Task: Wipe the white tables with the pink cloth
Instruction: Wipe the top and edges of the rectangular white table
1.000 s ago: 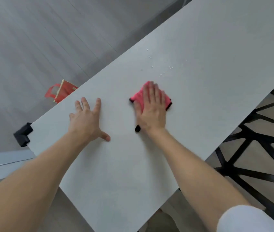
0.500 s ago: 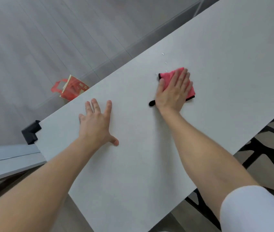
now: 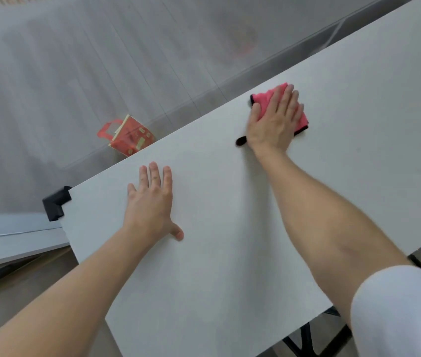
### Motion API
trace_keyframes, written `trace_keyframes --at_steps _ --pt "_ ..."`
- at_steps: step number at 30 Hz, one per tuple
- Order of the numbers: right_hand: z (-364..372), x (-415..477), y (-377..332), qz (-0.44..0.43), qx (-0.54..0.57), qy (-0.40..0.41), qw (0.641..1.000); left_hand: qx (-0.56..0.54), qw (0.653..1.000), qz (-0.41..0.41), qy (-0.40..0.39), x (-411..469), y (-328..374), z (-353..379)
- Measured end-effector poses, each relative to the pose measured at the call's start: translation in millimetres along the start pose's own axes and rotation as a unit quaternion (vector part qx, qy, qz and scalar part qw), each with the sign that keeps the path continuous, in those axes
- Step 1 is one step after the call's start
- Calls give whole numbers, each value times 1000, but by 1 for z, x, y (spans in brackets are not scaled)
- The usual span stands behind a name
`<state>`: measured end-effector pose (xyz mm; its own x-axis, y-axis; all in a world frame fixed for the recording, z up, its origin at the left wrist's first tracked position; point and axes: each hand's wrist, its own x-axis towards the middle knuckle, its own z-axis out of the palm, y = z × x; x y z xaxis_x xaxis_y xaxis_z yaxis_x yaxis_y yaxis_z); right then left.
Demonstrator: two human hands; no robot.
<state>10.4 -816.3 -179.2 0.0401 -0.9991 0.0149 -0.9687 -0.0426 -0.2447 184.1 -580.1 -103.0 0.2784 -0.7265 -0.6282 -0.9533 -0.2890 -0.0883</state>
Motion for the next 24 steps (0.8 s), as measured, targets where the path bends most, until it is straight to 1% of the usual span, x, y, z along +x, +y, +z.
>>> trace_keyframes --at_steps 1,2,3,4,5,6,7,8,9,11,12,13,14,15,16,17,18,19,20,22,23,24 --pt "6 -22 -24 -46 11 -2 999 1 1000 -1 -2 0 1 -1" --pt "13 -48 -47 -126 21 -19 992 4 1000 -3 -3 1 2 -2" --pt "21 -74 -67 -220 32 -46 974 7 1000 -5 -5 1 3 -2" --pt "24 -95 -80 -305 38 -77 948 8 1000 -7 -8 1 3 -3" --pt "23 -105 -83 -371 38 -101 922 9 1000 -8 -10 2 3 -2" --pt "22 -100 -76 -416 33 -117 901 9 1000 -9 -10 2 3 -2" --pt "21 -83 -63 -434 31 -122 892 8 1000 -9 -9 2 3 -2" --pt "18 -60 -46 -416 25 -118 901 7 1000 -7 -11 2 3 -2" --pt "15 -33 -23 -365 17 -98 926 5 1000 -5 -10 2 2 -1" --pt "2 22 26 -195 -14 -56 979 1 1000 -4 -7 2 2 0" --pt "-5 41 45 -115 -25 -42 992 0 1000 -3 -7 2 2 0" --pt "-9 51 51 -55 -28 -26 998 0 1000 -4 -7 2 2 0" --pt "-9 48 44 -22 -17 -18 999 0 1000 -5 -8 3 2 0" --pt "-4 33 28 -25 1 -8 1000 1 1000 -7 -10 3 3 0" --pt "4 11 7 -64 25 -5 998 4 1000 -9 -11 3 4 -1" --pt "13 -16 -17 -138 49 -18 989 9 1000 -12 -12 3 5 -1" --pt "20 -44 -40 -231 60 -48 970 13 1000 -14 -13 4 6 -1" --pt "25 -71 -59 -315 53 -85 944 16 1000 -15 -16 4 7 -2" --pt "23 -90 -69 -375 39 -120 918 18 1000 -16 -18 4 7 -2" --pt "14 -89 -62 -438 28 -148 886 14 999 -23 -19 3 8 -3" --pt "12 -74 -47 -440 25 -141 887 8 999 -25 -20 3 8 -3" --pt "9 -53 -26 -414 16 -132 900 3 999 -27 -20 2 8 -3"
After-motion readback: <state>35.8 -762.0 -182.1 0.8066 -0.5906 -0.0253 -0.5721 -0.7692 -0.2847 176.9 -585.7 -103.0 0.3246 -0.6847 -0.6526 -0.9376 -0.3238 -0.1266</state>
